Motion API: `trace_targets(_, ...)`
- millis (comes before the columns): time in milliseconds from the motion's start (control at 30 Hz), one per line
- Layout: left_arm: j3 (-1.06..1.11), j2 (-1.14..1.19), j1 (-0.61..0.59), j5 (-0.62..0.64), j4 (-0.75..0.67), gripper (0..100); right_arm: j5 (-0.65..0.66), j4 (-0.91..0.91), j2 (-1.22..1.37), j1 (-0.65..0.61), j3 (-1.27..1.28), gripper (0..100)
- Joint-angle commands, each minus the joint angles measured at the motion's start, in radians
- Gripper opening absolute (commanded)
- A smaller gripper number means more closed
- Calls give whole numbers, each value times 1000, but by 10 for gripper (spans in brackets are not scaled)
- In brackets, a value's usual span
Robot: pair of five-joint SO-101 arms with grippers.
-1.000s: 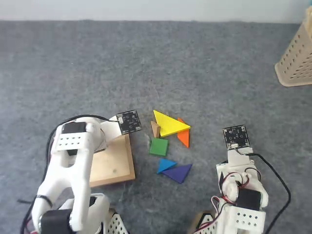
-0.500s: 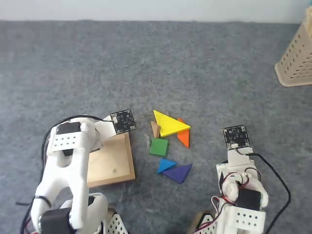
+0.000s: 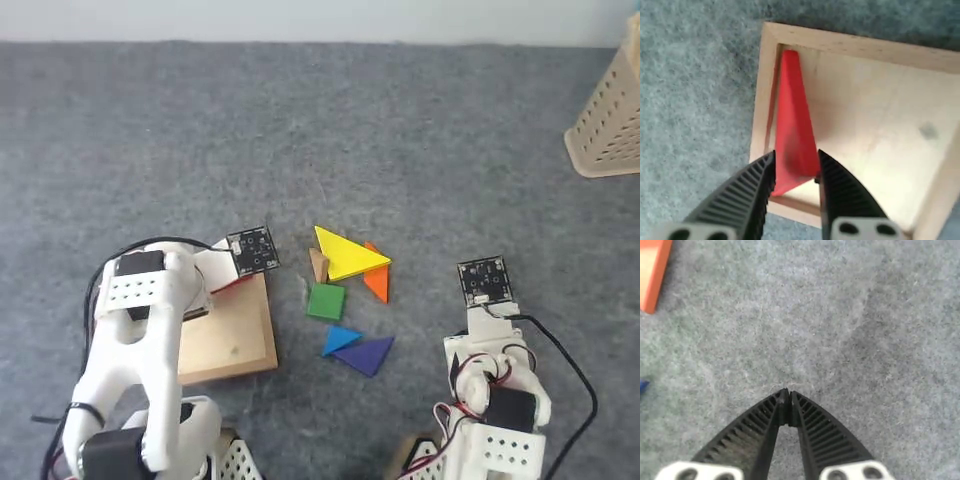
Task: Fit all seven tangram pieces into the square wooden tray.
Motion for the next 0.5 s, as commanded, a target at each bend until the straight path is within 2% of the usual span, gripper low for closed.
trace_targets(0, -50, -183, 2, -12, 166, 119, 12, -13, -15, 12, 6, 6)
trace_targets(133, -88, -436, 0, -12, 353, 122, 12, -13, -15, 12, 6, 6)
trace_targets(267, -91, -678, -5, 0, 460, 122, 12, -13, -15, 12, 6, 6)
trace_targets(333, -70, -755, -5, 91, 474, 122, 12, -13, -15, 12, 6, 6)
trace_targets(467, 19, -735, -58, 419, 365, 122, 12, -13, -15, 12, 6, 6)
